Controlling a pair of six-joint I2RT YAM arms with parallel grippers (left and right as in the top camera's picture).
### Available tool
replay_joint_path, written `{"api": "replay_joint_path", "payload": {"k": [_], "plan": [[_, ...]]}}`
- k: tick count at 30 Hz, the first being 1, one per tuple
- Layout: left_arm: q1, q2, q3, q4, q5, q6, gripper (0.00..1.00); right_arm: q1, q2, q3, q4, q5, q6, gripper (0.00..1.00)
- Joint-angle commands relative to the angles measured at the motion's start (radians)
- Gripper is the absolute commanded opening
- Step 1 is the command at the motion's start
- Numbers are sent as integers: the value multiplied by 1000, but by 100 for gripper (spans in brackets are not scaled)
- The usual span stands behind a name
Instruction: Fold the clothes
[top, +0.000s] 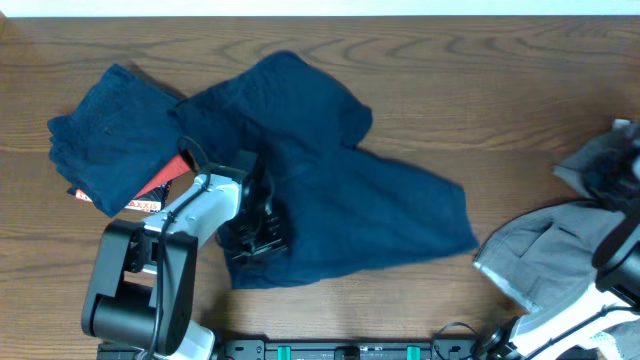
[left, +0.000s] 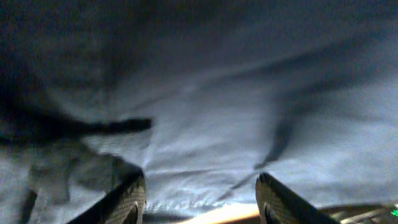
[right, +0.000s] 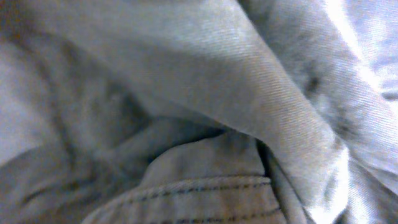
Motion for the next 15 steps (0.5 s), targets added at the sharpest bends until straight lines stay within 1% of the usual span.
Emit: {"api": "replay_joint_path", "payload": {"k": [1, 3, 5, 6, 10, 13, 15], "plan": [[57, 17, -16, -68, -152, 13, 59, -36, 12, 54, 32, -422, -129, 28], [108, 17, -16, -90, -185, 13, 59, -18, 12, 86, 33, -744, -266, 32], [157, 17, -16, -88, -187, 12, 59, 23, 12, 114, -3, -884, -334, 35], [180, 17, -16, -85, -187, 12, 59, 54, 12, 123, -24, -917, -360, 37], [259, 17, -16, -50, -187, 12, 59, 201, 16, 117, -57, -901, -391, 49], [282, 17, -16, -23, -187, 12, 59, 334, 35, 104, -56, -856, -384, 50], [282, 17, -16, -19, -187, 12, 59, 422, 63, 101, -48, -811, -317, 50]]}}
